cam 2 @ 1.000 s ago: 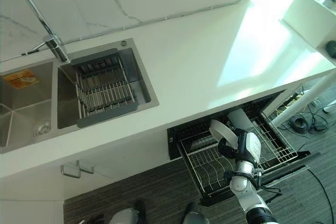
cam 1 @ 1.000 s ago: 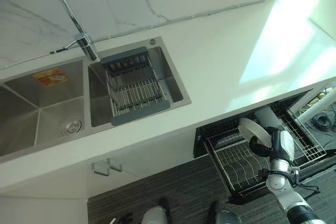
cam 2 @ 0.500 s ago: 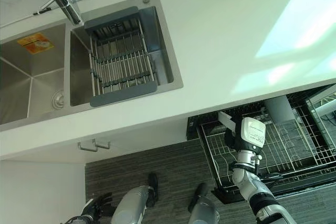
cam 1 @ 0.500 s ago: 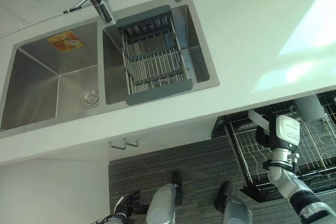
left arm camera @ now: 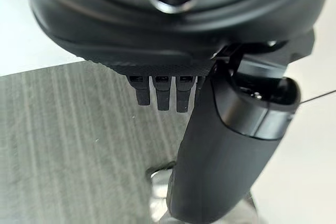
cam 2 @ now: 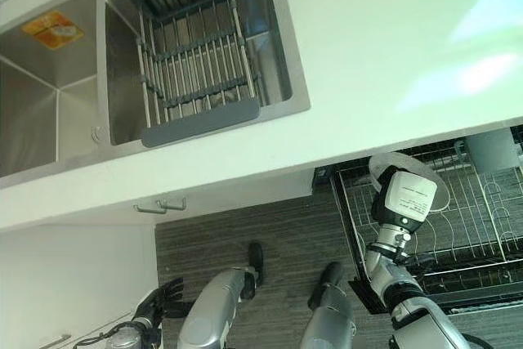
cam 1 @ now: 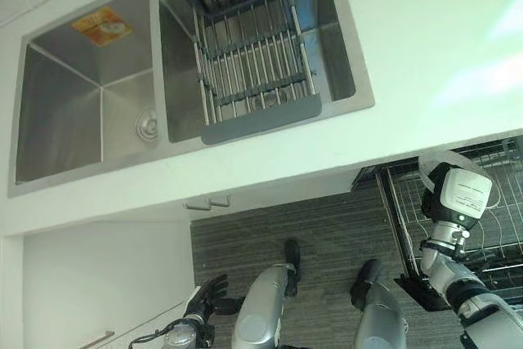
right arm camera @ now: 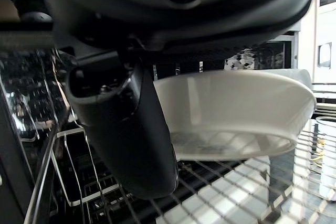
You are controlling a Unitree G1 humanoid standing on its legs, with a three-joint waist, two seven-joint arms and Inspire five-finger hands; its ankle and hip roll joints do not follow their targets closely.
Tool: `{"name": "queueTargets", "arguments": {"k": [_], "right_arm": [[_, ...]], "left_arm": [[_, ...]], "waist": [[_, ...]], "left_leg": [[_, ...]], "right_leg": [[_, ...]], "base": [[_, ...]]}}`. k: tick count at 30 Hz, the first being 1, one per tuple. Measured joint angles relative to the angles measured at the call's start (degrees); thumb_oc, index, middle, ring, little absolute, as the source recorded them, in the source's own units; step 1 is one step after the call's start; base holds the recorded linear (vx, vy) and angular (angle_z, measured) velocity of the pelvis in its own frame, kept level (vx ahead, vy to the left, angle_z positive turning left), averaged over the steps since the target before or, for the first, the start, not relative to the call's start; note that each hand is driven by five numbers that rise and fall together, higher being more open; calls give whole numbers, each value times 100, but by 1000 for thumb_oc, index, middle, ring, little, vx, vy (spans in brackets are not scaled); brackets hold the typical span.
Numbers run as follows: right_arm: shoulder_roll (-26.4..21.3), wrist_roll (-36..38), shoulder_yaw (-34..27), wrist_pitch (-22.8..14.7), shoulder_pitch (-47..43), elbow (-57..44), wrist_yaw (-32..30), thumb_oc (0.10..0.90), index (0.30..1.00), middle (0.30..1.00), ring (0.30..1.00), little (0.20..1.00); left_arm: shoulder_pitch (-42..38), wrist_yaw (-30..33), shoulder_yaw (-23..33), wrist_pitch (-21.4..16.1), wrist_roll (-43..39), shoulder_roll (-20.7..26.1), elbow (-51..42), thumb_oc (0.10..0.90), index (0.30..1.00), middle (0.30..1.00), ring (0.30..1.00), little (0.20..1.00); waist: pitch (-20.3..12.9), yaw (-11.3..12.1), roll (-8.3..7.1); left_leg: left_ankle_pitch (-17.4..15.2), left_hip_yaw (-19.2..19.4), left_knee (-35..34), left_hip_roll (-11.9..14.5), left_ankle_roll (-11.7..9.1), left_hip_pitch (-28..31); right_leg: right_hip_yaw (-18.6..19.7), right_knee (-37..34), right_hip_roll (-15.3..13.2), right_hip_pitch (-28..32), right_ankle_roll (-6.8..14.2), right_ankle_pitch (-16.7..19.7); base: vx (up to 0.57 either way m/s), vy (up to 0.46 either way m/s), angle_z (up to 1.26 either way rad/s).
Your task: Place the dishes in the dishwasher.
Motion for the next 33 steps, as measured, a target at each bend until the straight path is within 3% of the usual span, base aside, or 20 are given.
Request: {"name": "queueTargets", "arguments": {"k": [3,4,9,13,14,17,18,21,28,31,33], "right_arm": [[113,67,-3,183,-90,105,-49,400,300,300,300,300],[123,190,-1,216,-141,119,-36,800,900,900,900,900],[307,933,-163,165,-478,517,343,800,900,900,900,900],[330,2237,-423,-450,-439,577,1470,800,900,900,900,900],[336,2755,-735,-666,-463,562,1749,800,900,900,900,900],[-48,3151,-1056,-781,-611,616,3156,800,900,900,900,900],[-284,3152,-913,-735,-668,651,4007,800,900,900,900,900],[-563,3154,-817,-681,-765,575,5127,800,900,900,900,900],[-682,3464,-919,-531,-764,7,5391,800,900,900,900,900],[-604,3867,-1298,-484,-221,-1243,5262,800,900,900,900,900],[-425,3874,-1482,-704,259,-2252,5041,800,900,900,900,900]], "left_arm": [[-65,44,3,-107,-5,1,-3,800,900,900,900,900],[-78,81,3,-146,-9,1,-5,800,900,900,900,900],[-86,124,-113,-196,-221,7,-12,800,900,900,900,900],[-78,132,-93,-95,-220,9,-117,800,900,900,900,900],[-75,191,-92,6,-217,8,-213,800,900,900,900,900],[-73,213,-77,264,-204,149,-548,800,900,900,900,900],[-83,208,-33,422,-205,353,-749,800,900,900,900,900],[-154,205,90,637,-204,666,-921,800,900,900,900,900],[-135,200,207,842,-210,699,-913,800,900,900,900,900],[-54,207,417,878,-216,641,-915,800,900,900,900,900],[63,223,576,890,-222,589,-903,800,900,900,900,900]], "waist": [[20,7,-30],[20,10,-30],[21,15,-30],[19,7,-29],[23,-7,-41],[13,0,-135],[2,3,-252],[-10,2,-439],[-5,-50,-492],[20,-119,-517],[63,-277,-516]], "left_leg": [[1,14,0,-5,1,-3],[3,16,0,-6,5,-4],[6,46,-21,-18,9,17],[10,28,-17,-20,7,47],[10,22,-15,-22,7,112],[15,1,-18,-12,1,213],[25,-39,-4,1,-17,203],[51,-86,87,107,-70,70],[95,-109,195,235,-106,-141],[68,-81,244,297,-109,-167],[27,-16,288,308,-83,-164]], "right_leg": [[13,-20,-2,-1,-5,11],[14,-26,-2,-2,-6,17],[111,30,-6,-35,-3,-11],[124,49,-5,-1,-7,-14],[131,48,-5,75,-9,-15],[144,73,1,172,-60,-52],[135,118,3,158,-73,-98],[121,164,118,77,-132,-117],[95,60,279,-23,-202,29],[126,-97,362,-3,-218,121],[197,-172,386,12,-213,192]], "base": [[-51,-4,-1],[0,0,0],[15,-9,-1],[-2,2,1],[-1,-28,4],[1,-117,3],[-6,-142,8],[-24,-98,4],[-42,5,-1],[-8,67,-9],[21,94,-20]]}}
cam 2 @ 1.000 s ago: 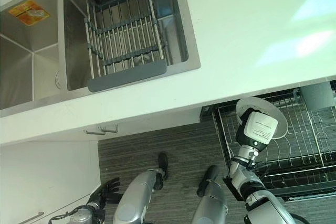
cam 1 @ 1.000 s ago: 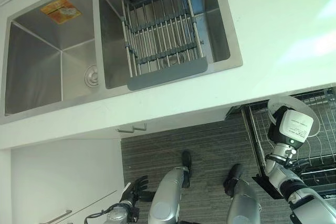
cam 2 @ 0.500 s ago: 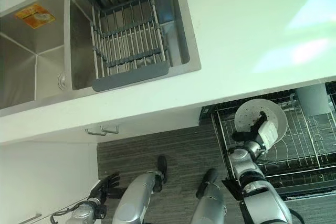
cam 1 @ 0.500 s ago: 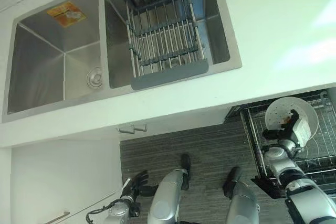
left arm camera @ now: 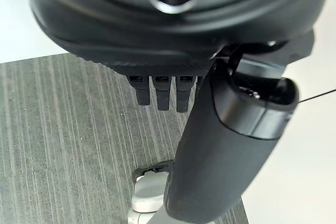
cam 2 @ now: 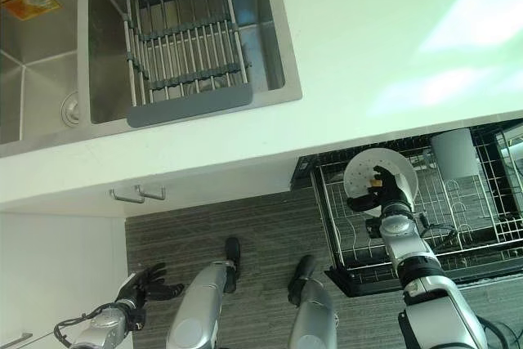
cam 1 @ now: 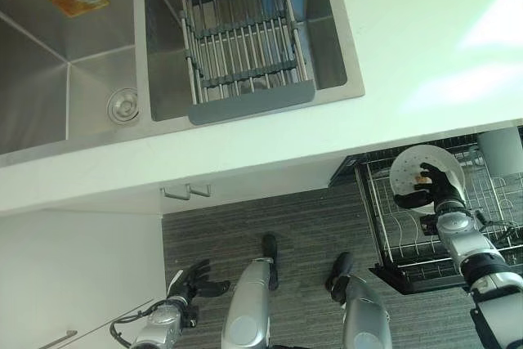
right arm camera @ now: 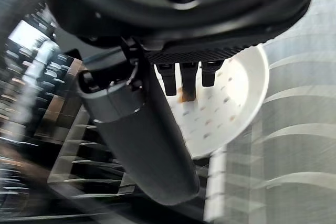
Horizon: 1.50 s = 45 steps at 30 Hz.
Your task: Place the dishes in the dishwasher.
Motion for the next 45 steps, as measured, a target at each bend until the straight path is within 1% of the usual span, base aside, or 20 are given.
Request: {"name": "queueTargets", "arguments": {"k": [4,8,11,12,14,16,18,21,22,23,24,26,28,29,30,32,35,38,42,45], "right_arm": [[290,188,-646,-53,994,-1197,-174,800,900,900,900,900],[307,231,-993,-201,1364,-1343,-436,800,900,900,900,900],[467,216,-1154,-399,1620,-1734,-653,800,900,900,900,900],[489,213,-1162,-464,1679,-1828,-737,800,900,900,900,900],[657,202,-1182,-520,2049,-2457,-809,800,900,900,900,900],[707,201,-1189,-707,2151,-2546,-997,800,900,900,900,900],[746,202,-1213,-935,2204,-2546,-1296,800,900,900,900,900],[747,206,-1475,-1275,2239,-2552,-1846,800,900,900,900,900],[790,413,-1714,-1686,2246,-2604,-2116,800,900,900,900,900],[1094,552,-2098,-2552,2380,-2799,-2734,800,900,900,900,900],[1599,348,-2702,-3564,2694,-3018,-3769,800,900,900,900,900],[1749,369,-3393,-4121,2741,-2753,-4661,800,900,900,900,900],[1682,981,-4117,-4374,2612,-1888,-4990,800,900,900,900,900],[1628,1283,-4368,-4376,2596,-1477,-5052,800,900,900,900,900],[1439,1930,-4715,-4314,2610,-198,-5039,800,900,900,900,900],[1434,2452,-4817,-4148,2636,461,-5075,800,900,900,900,900],[1476,2714,-4586,-3934,2697,1153,-5059,800,900,900,900,900],[1623,3313,-4136,-3612,2605,2077,-4704,800,900,900,900,900],[1772,3436,-3514,-3269,2411,2363,-4387,800,900,900,900,900],[1836,2449,-2793,-2965,2310,2259,-4448,800,900,900,900,900]], "left_arm": [[153,7,265,-16,-4,-176,-8,800,900,900,900,900],[236,-7,386,-45,3,-273,56,800,900,900,900,900],[520,-3,650,-157,12,-441,171,800,900,900,900,900],[543,1,697,-155,15,-450,209,800,900,900,900,900],[736,19,747,-124,25,-501,401,800,900,900,900,900],[835,32,739,-124,29,-527,526,800,900,900,900,900],[912,63,731,-128,28,-526,617,800,900,900,900,900],[908,104,685,-140,20,-526,638,800,900,900,900,900],[913,102,676,-152,16,-534,711,800,900,900,900,900],[891,101,668,-226,4,-544,871,800,900,900,900,900],[867,96,680,-254,-10,-560,1032,800,900,900,900,900],[951,92,676,-275,-40,-548,1120,800,900,900,900,900],[987,21,559,-327,-215,-437,1345,800,900,900,900,900],[949,-33,504,-341,-226,-377,1378,800,900,900,900,900],[805,-77,319,-361,-233,-287,1417,800,900,900,900,900],[739,-142,200,-362,-260,-297,1409,800,900,900,900,900],[713,-160,115,-392,-422,-460,1423,800,900,900,900,900],[643,-128,115,-460,-449,-627,1535,800,900,900,900,900],[612,-15,-48,-481,-454,-643,1499,800,900,900,900,900],[527,29,-235,-516,-496,-656,1235,800,900,900,900,900]], "waist": [[30,-223,-21],[50,-438,-91],[-6,-694,-226],[-66,-725,-279],[-532,-822,-402],[-810,-860,-489],[-1017,-850,-551],[-1088,-872,-580],[-1115,-875,-586],[-1138,-965,-593],[-1258,-983,-591],[-1397,-1073,-643],[-1543,-1195,-734],[-1576,-1217,-759],[-1651,-1203,-776],[-1692,-1223,-705],[-1721,-1277,-577],[-1755,-1174,-445],[-1722,-1129,-347],[-1547,-1090,-198]], "left_leg": [[-98,149,35,11,95,129],[-172,312,-6,41,152,335],[-273,479,-30,60,139,637],[-293,519,-46,78,118,705],[-339,594,-134,96,67,908],[-355,698,-229,97,49,1060],[-359,763,-303,90,40,1155],[-363,810,-337,86,36,1200],[-363,884,-371,87,36,1237],[-373,917,-379,89,17,1288],[-392,920,-395,77,-8,1321],[-405,1009,-432,85,-24,1420],[-422,1064,-499,93,-45,1534],[-425,1066,-508,104,-48,1555],[-436,1068,-523,132,-53,1552],[-480,1068,-485,153,-55,1502],[-533,1060,-429,164,-10,1468],[-570,1035,-365,183,-32,1387],[-549,1029,-357,177,6,1355],[-550,981,-274,134,10,1251]], "right_leg": [[117,-371,57,243,42,200],[268,-808,112,502,113,452],[420,-982,134,749,172,529],[454,-984,145,786,179,517],[507,-1001,143,913,225,464],[568,-1020,155,969,245,434],[626,-1018,160,989,250,398],[671,-1016,164,986,249,384],[749,-1020,176,957,250,385],[755,-1031,190,954,258,379],[765,-1040,211,986,261,346],[812,-1052,221,1039,275,337],[897,-1075,237,1093,281,329],[897,-1071,238,1106,282,322],[897,-1062,242,1112,272,301],[896,-1043,243,1096,252,269],[895,-1035,236,1070,293,228],[887,-913,202,970,274,157],[833,-880,189,941,270,133],[747,-848,188,899,271,127]], "base": [[23,53,-17],[38,29,-19],[83,11,-30],[125,23,-21],[155,24,-16],[119,6,-18],[93,4,-18],[86,1,-10],[123,22,-22],[175,27,-22],[188,14,-14],[109,-28,-16],[76,-54,-18],[74,-70,-5],[44,-47,1],[11,-16,-1],[-1,-6,-2],[13,-15,3],[14,25,3],[-68,66,12]]}}
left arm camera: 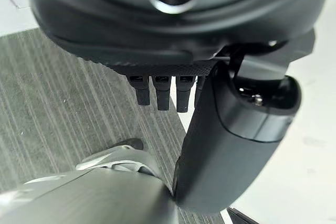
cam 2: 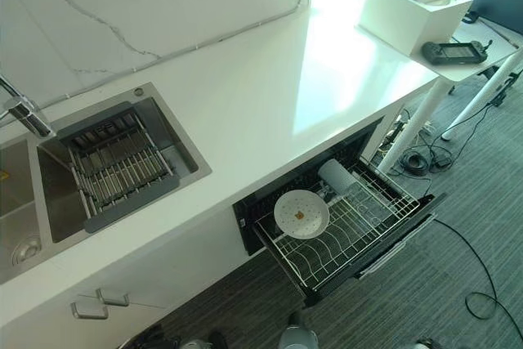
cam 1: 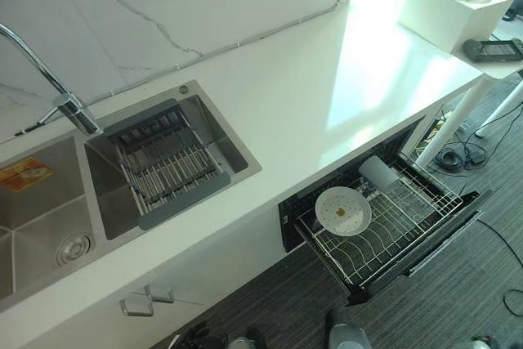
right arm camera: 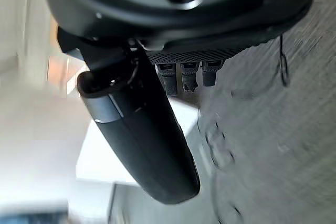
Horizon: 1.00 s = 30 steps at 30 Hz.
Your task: Place the dishes in the dishwasher.
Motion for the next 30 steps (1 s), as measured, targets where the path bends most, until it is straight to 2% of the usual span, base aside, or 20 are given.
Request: {"name": "queueTargets", "arguments": {"k": [2,3,4,8,12,14,22,24,27,28,30], "right_arm": [[-21,-723,462,214,-47,-424,-126,800,900,900,900,900],[-202,-1276,1053,340,-424,-567,-108,800,900,900,900,900],[-278,-1531,1270,403,-864,-399,59,800,900,900,900,900],[-206,-1908,1760,421,-1135,-99,318,800,900,900,900,900],[-242,-2331,2235,375,-1028,-61,492,800,900,900,900,900],[-272,-2525,2263,397,-1011,-61,607,800,900,900,900,900],[-908,-3272,2537,396,-1031,-201,738,800,900,900,900,900],[-1102,-3358,2573,404,-1067,-351,805,800,900,900,900,900],[-1309,-3461,2572,431,-1348,-427,948,800,900,900,900,900],[-1605,-3462,2549,465,-1510,-430,1010,800,900,900,900,900],[-1902,-3377,2447,559,-1851,-398,1171,800,900,900,900,900]], "left_arm": [[-10,104,-37,-76,-141,-58,-274,800,900,900,900,900],[-260,244,-100,-216,-182,-111,-659,800,900,900,900,900],[-571,348,-140,-299,-205,-104,-821,800,900,900,900,900],[-756,490,-144,-364,-415,-99,-691,800,900,900,900,900],[-664,592,21,-376,-592,-101,-606,800,900,900,900,900],[-665,593,18,-404,-601,-100,-618,800,900,900,900,900],[-662,526,25,-405,-566,-96,-693,800,900,900,900,900],[-671,298,114,-397,-619,-96,-664,800,900,900,900,900],[-699,167,185,-355,-602,-95,-667,800,900,900,900,900],[-743,92,139,-347,-580,-93,-672,800,900,900,900,900],[-762,-49,190,-350,-575,-95,-668,800,900,900,900,900]], "waist": [[193,28,109],[614,144,243],[1097,289,163],[1538,467,-73],[1553,531,-56],[1554,546,-49],[1584,563,73],[1625,576,112],[1640,634,131],[1669,709,193],[1689,920,218]], "left_leg": [[28,-42,88,-47,7,-129],[72,-68,254,-107,79,-486],[149,-57,262,-206,121,-536],[115,-136,458,-235,85,-598],[-2,-236,775,-153,33,-773],[-43,-251,845,-140,12,-785],[-56,-325,969,-118,33,-1063],[-16,-423,964,-155,40,-1158],[134,-503,760,-195,49,-1199],[364,-537,397,-267,26,-1196],[700,-686,-91,-336,-16,-1217]], "right_leg": [[1,86,-29,-163,20,69],[50,475,-144,-598,15,33],[139,903,-290,-849,7,-118],[133,1510,-428,-1043,-57,-466],[115,1886,-443,-1210,-133,-658],[122,2018,-458,-1245,-206,-781],[126,2193,-480,-1491,-220,-828],[35,2173,-502,-1518,-221,-825],[-30,2010,-472,-1503,-262,-710],[-93,1761,-462,-1497,-241,-568],[-333,1528,-438,-1465,-226,-408]], "base": [[-278,30,7],[-282,-75,10],[-230,-91,11],[-92,-63,15],[-50,-40,5],[-13,-5,4],[1,18,2],[67,43,21],[35,62,12],[-13,25,25],[3,-7,50]]}}
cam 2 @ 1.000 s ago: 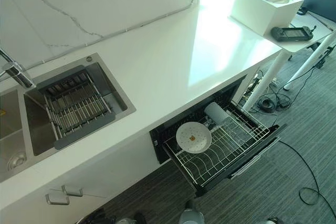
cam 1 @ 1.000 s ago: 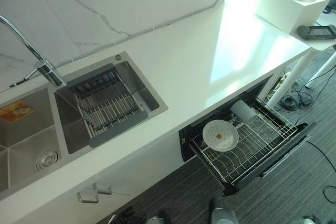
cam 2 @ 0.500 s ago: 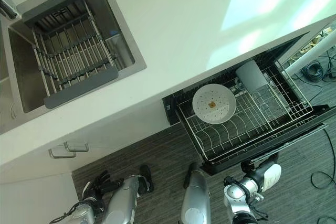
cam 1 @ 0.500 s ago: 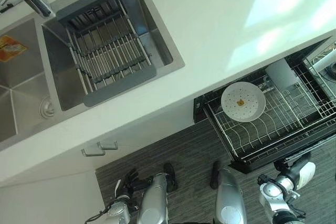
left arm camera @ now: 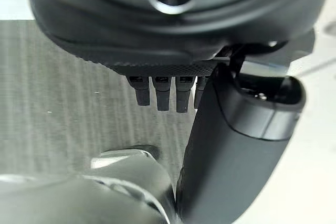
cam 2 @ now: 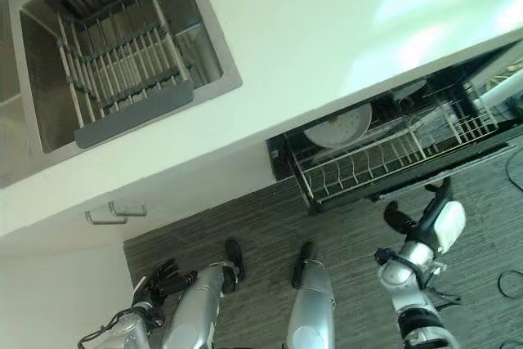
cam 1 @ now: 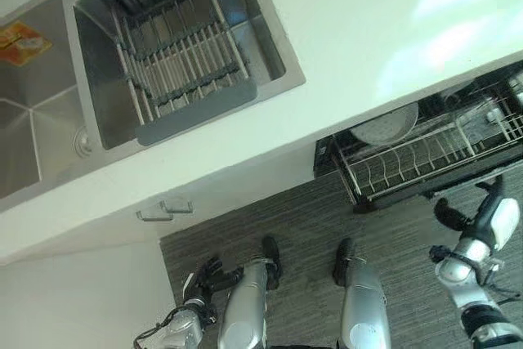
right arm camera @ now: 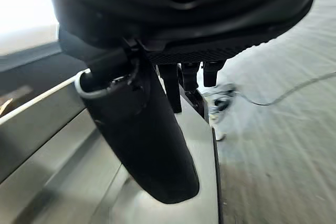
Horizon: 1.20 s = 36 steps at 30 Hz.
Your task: Place the dishes in the dishwasher.
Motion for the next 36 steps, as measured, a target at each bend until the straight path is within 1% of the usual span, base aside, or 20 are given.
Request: {"name": "queueTargets", "arguments": {"k": [2,3,4,6,7,9,11,13,15,19,25,27,28,29,30,31,32,33,34,36], "right_arm": [[-76,157,-10,121,-389,89,127,800,900,900,900,900],[-77,157,-11,123,-407,89,129,800,900,900,900,900],[-163,513,8,274,-958,158,262,800,900,900,900,900],[-83,783,-98,352,-1275,504,145,800,900,900,900,900],[-85,798,-88,391,-1360,524,127,800,900,900,900,900],[-51,1086,-93,629,-1493,586,44,800,900,900,900,900],[-65,1080,-93,632,-1540,670,43,800,900,900,900,900],[-65,1084,-107,821,-1644,729,26,800,900,900,900,900],[-68,1084,-106,978,-1703,728,33,800,900,900,900,900],[-66,1084,-105,1004,-1712,729,78,800,900,900,900,900],[18,1024,-94,948,-1513,611,117,800,900,900,900,900],[357,578,74,600,-499,-146,497,800,900,900,900,900],[518,359,416,497,-231,-378,707,800,900,900,900,900],[664,244,487,267,18,-468,712,800,900,900,900,900],[693,135,514,144,463,-614,895,800,900,900,900,900],[701,29,583,93,1023,-756,1087,800,900,900,900,900],[683,33,581,127,1264,-582,1164,800,900,900,900,900],[677,63,498,178,1576,-372,1241,800,900,900,900,900],[703,138,427,184,1881,-331,1324,800,900,900,900,900],[921,142,394,157,2203,25,1531,800,900,900,900,900]], "left_arm": [[-107,-112,7,-7,6,-8,2,800,900,900,900,900],[-111,-118,7,-8,7,-7,2,800,900,900,900,900],[-157,-251,-61,-57,14,-1,-11,800,900,900,900,900],[-168,-255,-68,-75,36,18,49,800,900,900,900,900],[-98,-254,-109,-63,185,55,133,800,900,900,900,900],[127,-264,-151,-30,309,161,301,800,900,900,900,900],[287,-323,-149,86,415,186,590,800,900,900,900,900],[622,-563,-177,59,415,200,532,800,900,900,900,900],[667,-751,-172,-11,406,206,441,800,900,900,900,900],[587,-1006,-152,-229,303,215,298,800,900,900,900,900],[499,-995,3,-293,185,231,110,800,900,900,900,900],[402,-469,86,-473,549,236,125,800,900,900,900,900],[348,-200,132,-524,833,290,113,800,900,900,900,900],[166,78,115,-578,1264,380,141,800,900,900,900,900],[28,417,107,-576,1762,525,245,800,900,900,900,900],[82,735,87,-583,2140,761,250,800,900,900,900,900],[88,922,93,-589,2393,986,205,800,900,900,900,900],[67,1142,115,-451,2670,1311,179,800,900,900,900,900],[58,1281,141,-380,2711,1443,128,800,900,900,900,900],[72,1337,136,-281,2705,1452,26,800,900,900,900,900]], "waist": [[8,322,13],[9,326,15],[13,471,122],[19,726,151],[13,746,161],[17,766,154],[15,775,158],[15,788,157],[15,797,158],[15,795,158],[15,755,158],[13,681,149],[4,559,138],[-15,432,153],[-28,332,142],[-178,179,130],[-225,-55,129],[-361,-296,115],[-542,-442,82],[-991,-663,-82]], "left_leg": [[92,-253,-76,15,-60,-61],[94,-258,-76,15,-63,-65],[163,-478,-47,3,-99,-250],[209,-601,-49,-15,-114,-311],[212,-622,-40,-37,-120,-348],[232,-734,-36,-37,-138,-372],[237,-779,-30,-51,-134,-461],[273,-800,-35,-64,-123,-475],[327,-839,-53,-60,-122,-498],[349,-865,-62,-52,-105,-517],[378,-951,-37,1,-128,-494],[295,-928,-125,131,-159,-59],[233,-911,-179,184,-126,93],[247,-811,-221,261,-155,173],[247,-687,-275,320,-181,381],[176,-559,-253,328,-154,439],[107,-481,-152,341,-130,452],[24,-298,-88,338,-61,475],[-10,-156,-136,305,-25,598],[-103,61,-268,273,-13,932]], "right_leg": [[-224,-24,36,83,-64,-62],[-229,-24,36,83,-64,-64],[-454,-22,29,70,-73,-96],[-563,88,-8,50,-127,-181],[-622,94,-12,50,-71,-224],[-689,85,-19,68,-91,-233],[-757,80,-32,53,-95,-237],[-795,80,-52,58,-91,-248],[-836,67,-42,56,-98,-243],[-860,36,-27,56,-99,-233],[-925,-98,66,154,-138,-93],[-934,-525,232,733,-146,1],[-918,-736,311,930,-116,-2],[-893,-871,366,998,-158,96],[-895,-1122,426,1260,-101,209],[-907,-1319,466,1436,-54,338],[-888,-1446,465,1462,-53,421],[-732,-1608,465,1480,-10,536],[-593,-1698,441,1526,34,598],[-364,-1746,404,1675,96,589]], "base": [[13,-3,49],[7,8,42],[18,11,57],[26,12,42],[23,12,13],[26,30,24],[26,53,15],[18,44,9],[0,20,7],[-3,4,2],[13,22,3],[101,91,-9],[108,113,-13],[12,142,-11],[-23,160,-16],[-51,153,-20],[39,151,-43],[33,131,-56],[30,92,-64],[21,31,-56]]}}
